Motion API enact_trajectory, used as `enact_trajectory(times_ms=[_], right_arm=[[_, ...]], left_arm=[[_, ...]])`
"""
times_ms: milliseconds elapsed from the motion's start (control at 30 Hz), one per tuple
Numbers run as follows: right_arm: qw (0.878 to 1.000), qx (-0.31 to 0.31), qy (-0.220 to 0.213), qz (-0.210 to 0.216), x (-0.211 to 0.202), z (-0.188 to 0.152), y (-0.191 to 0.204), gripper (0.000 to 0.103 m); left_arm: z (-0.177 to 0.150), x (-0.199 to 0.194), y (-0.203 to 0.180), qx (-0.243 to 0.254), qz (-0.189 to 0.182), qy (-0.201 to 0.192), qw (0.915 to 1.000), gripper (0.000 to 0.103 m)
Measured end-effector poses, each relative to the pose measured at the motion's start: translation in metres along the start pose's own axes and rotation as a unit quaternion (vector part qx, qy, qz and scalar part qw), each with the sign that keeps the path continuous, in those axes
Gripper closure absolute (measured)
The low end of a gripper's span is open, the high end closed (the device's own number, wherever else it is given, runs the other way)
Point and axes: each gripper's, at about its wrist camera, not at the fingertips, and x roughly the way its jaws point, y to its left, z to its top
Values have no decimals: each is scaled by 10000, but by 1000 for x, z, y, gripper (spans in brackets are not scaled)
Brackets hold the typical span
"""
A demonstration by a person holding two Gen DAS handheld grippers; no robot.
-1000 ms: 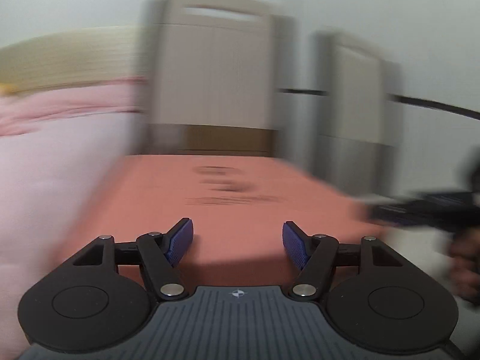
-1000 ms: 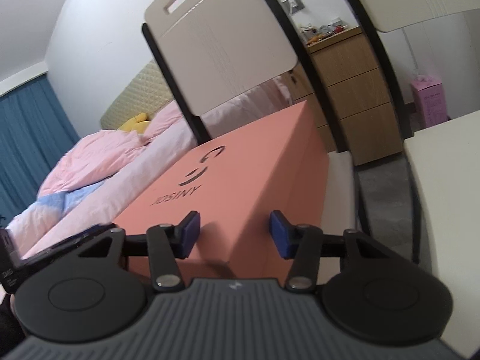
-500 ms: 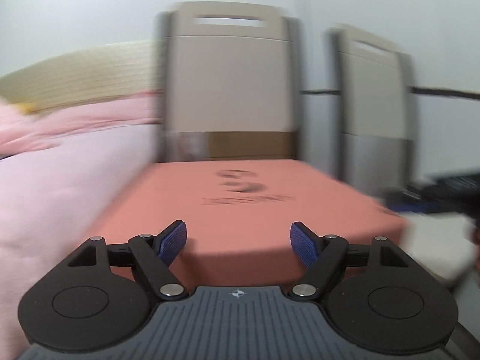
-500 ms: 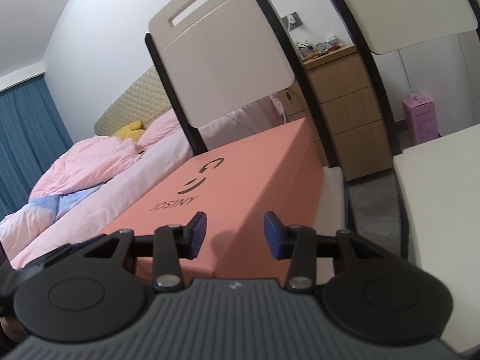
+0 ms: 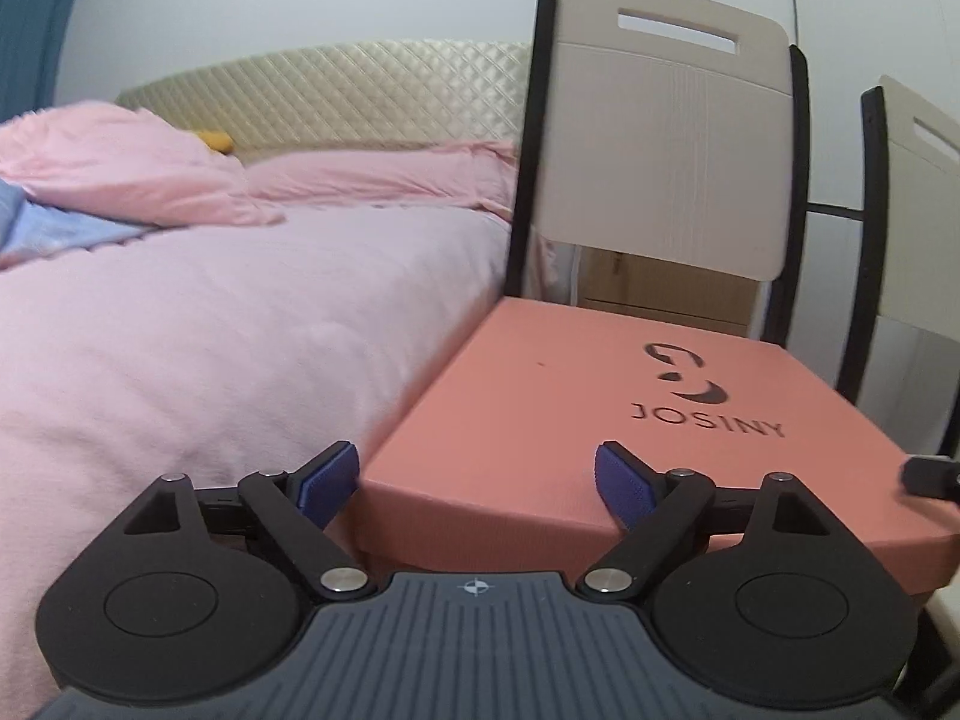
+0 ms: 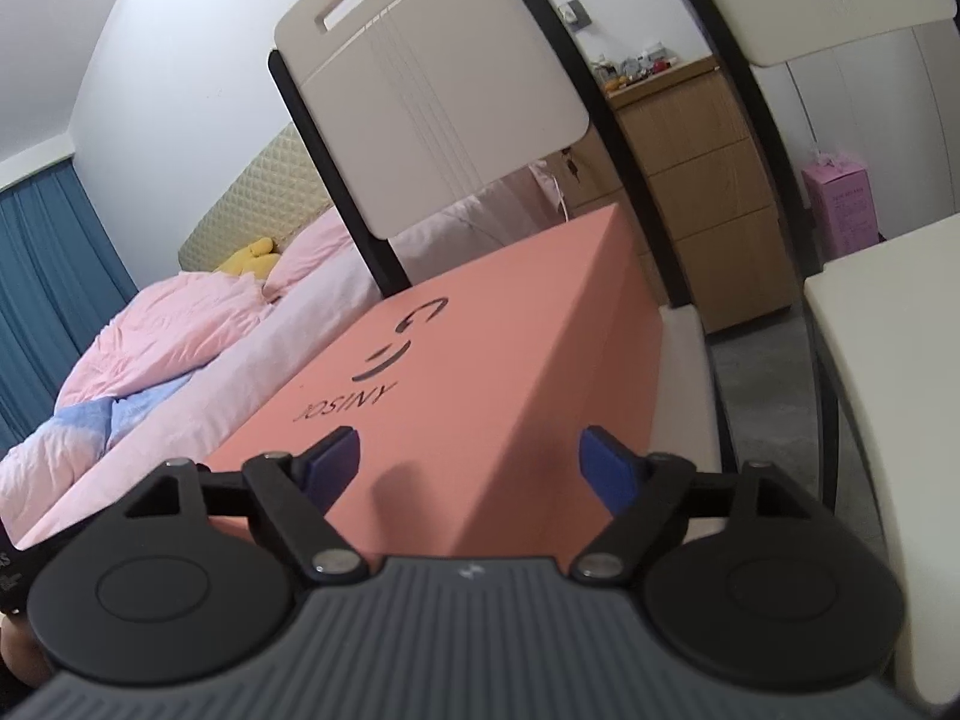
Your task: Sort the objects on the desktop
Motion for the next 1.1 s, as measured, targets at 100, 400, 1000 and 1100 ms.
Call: enact_trajectory(times_ms=[100,400,1000,1100], right_arm=[[10000,6,40,-35,7,-2,1,21],[9996,248,93,41,0,6,-22,31],[9997,134,162,-107,-36,2,-21,32],[9996,172,130,-205,-34,4,-22,32]], left_arm=[[-3,-2,-2,22,-174,72,9998,9],[-12,-2,-5,82,-767,217,9968,8],[-17,-6,-19,222,-976,261,9946,7],[-15,0,-27,239,-862,244,9957,6]])
